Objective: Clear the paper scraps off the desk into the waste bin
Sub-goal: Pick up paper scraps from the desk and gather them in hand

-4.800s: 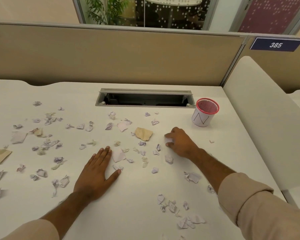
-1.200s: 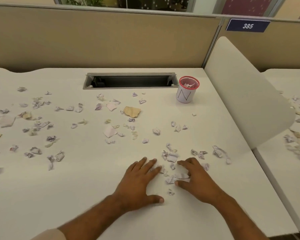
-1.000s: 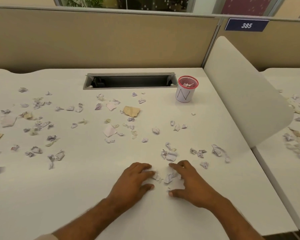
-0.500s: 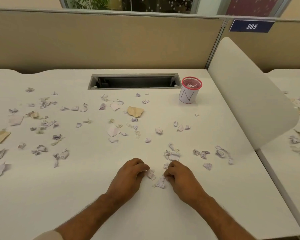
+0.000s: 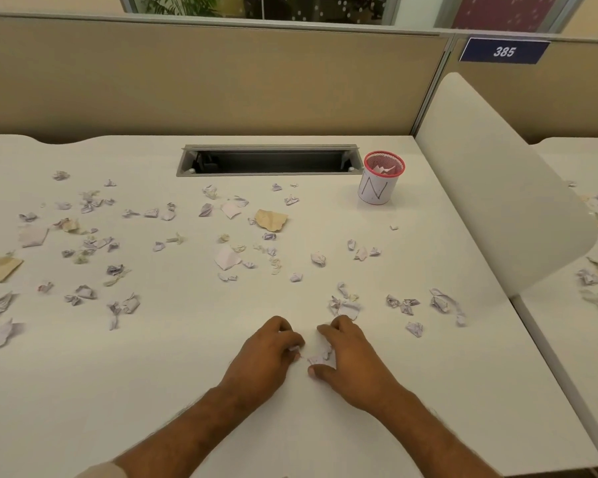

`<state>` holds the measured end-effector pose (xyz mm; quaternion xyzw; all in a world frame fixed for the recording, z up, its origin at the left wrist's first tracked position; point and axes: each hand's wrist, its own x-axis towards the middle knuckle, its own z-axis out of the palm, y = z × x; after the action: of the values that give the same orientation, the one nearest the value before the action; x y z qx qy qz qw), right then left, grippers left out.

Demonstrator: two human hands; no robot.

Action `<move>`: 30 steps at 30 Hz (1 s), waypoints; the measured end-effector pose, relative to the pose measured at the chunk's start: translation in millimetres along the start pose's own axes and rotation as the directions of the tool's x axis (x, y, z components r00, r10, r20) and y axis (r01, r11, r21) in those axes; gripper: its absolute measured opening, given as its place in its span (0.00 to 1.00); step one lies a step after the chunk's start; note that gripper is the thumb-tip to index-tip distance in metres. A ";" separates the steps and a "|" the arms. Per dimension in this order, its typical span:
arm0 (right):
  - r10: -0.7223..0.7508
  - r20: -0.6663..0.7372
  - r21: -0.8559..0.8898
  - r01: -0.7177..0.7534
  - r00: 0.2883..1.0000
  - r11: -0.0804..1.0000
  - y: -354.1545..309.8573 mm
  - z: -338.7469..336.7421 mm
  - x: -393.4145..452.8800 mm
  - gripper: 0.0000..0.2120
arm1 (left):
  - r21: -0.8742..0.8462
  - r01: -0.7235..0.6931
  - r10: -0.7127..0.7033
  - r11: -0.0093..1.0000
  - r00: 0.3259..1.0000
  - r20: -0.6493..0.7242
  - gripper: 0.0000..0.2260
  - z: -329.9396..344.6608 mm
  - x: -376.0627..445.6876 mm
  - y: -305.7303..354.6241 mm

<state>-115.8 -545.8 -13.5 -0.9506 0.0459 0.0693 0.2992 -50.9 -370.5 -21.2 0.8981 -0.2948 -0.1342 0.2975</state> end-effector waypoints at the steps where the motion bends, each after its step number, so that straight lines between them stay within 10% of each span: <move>1: -0.007 -0.024 0.013 0.007 1.000 1.000 -2.0 2.8 0.2 0.30 | -0.014 0.013 -0.014 1.000 1.000 -0.010 0.08 -1.3 0.5 -1.3; 9: 0.062 -0.100 0.080 -0.054 0.993 0.995 4.2 -1.8 7.8 0.34 | -0.260 0.198 -0.226 0.945 0.971 -0.083 0.09 -9.0 -0.8 -8.1; 16: -0.080 -0.019 -0.024 0.080 0.997 0.997 -3.3 -0.8 16.9 0.14 | -0.423 0.295 -0.370 0.857 0.923 -0.107 0.12 -9.9 1.2 -4.4; 30: 0.082 0.043 -0.112 -0.077 0.996 0.991 2.8 -3.2 21.3 0.08 | 0.030 0.073 -0.073 0.997 0.997 -0.022 0.08 -0.5 0.1 2.9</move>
<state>-94.9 -550.9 -15.8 -0.9612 0.0728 0.1061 0.2442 -51.9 -372.3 -19.1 0.9142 -0.2607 -0.1308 0.2815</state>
